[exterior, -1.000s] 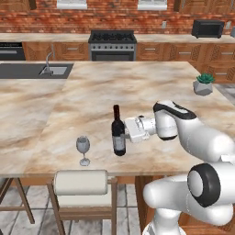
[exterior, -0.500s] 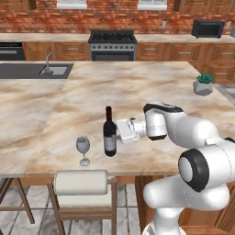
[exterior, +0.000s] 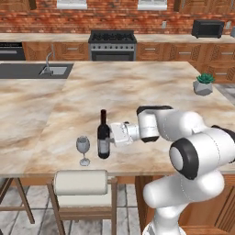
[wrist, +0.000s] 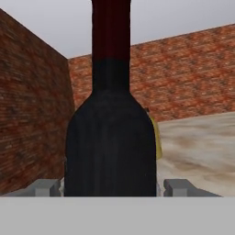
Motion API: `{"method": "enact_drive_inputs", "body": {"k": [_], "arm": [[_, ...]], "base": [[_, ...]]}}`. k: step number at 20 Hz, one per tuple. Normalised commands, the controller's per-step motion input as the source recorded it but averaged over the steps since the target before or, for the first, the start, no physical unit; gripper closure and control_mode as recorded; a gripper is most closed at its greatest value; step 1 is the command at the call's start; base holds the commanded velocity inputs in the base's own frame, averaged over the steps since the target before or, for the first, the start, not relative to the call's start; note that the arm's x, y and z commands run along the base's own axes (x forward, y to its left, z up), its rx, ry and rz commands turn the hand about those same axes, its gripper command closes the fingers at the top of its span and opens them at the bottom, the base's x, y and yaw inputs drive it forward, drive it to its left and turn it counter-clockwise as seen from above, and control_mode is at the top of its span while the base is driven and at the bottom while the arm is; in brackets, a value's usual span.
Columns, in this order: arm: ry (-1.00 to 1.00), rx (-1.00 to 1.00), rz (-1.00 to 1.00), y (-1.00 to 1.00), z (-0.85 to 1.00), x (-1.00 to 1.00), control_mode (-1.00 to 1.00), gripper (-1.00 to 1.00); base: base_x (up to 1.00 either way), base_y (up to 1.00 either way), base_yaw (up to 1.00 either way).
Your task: There is a wine glass and glass cup on the dining counter. Place the wine bottle next to the wine glass and the juice bottle next to the glass cup.
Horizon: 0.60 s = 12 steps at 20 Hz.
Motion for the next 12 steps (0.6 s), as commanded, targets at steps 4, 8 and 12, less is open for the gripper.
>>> {"method": "enact_drive_inputs", "body": {"k": [4, 8, 12], "arm": [[0.00, 0.02, 0.01, 0.10, -0.24, 0.21, -1.00, 1.00], [0.00, 0.00, 0.01, 0.00, -0.20, 0.27, -1.00, 1.00], [0.00, 0.00, 0.03, 0.00, -0.21, 0.20, -1.00, 1.00]], "base": [[0.00, 0.00, 0.00], [0.00, 0.00, 0.00], [0.00, 0.00, 0.00]]}}
